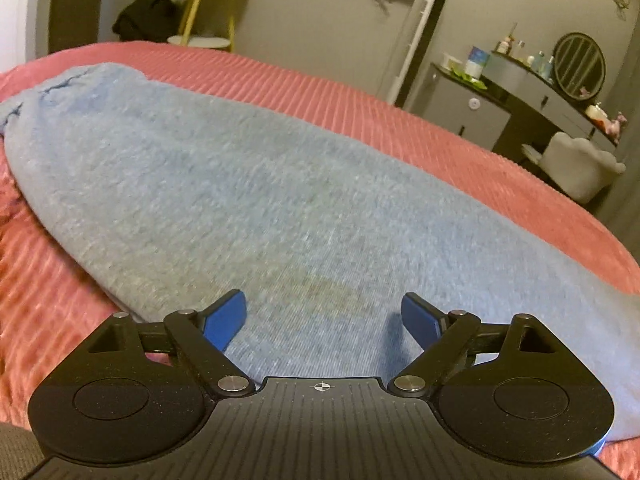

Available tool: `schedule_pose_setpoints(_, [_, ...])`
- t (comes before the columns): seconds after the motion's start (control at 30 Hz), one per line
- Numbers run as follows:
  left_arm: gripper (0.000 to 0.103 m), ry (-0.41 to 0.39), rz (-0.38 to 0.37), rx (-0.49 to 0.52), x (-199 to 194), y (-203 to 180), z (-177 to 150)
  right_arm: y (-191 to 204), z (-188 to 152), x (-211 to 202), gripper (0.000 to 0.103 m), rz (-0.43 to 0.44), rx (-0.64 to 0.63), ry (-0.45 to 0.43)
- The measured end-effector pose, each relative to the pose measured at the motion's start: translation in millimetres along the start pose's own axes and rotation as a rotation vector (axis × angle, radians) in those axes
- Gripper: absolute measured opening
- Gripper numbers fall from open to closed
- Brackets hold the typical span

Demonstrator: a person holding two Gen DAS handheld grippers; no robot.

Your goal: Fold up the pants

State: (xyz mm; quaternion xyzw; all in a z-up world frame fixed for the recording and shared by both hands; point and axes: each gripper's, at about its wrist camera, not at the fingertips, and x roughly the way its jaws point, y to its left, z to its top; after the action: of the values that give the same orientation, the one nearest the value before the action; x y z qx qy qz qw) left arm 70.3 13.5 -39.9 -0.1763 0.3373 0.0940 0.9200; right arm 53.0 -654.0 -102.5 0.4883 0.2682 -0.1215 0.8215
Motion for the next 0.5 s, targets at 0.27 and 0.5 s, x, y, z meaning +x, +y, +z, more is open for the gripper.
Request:
schedule_pose_setpoints(0.27, [0.092,-0.019,0.019,0.055,2.2,-9.8,-7.4,16.4,0.6,-2.4,0.01,-0.042,-0.113,-0.018])
schedule_pose_setpoints(0.5, [0.091,-0.031,-0.002,0.023,3.1,-1.9,-5.5,130.6,-39.5,-8.2,0.009,-0.241,-0.672,-0.141])
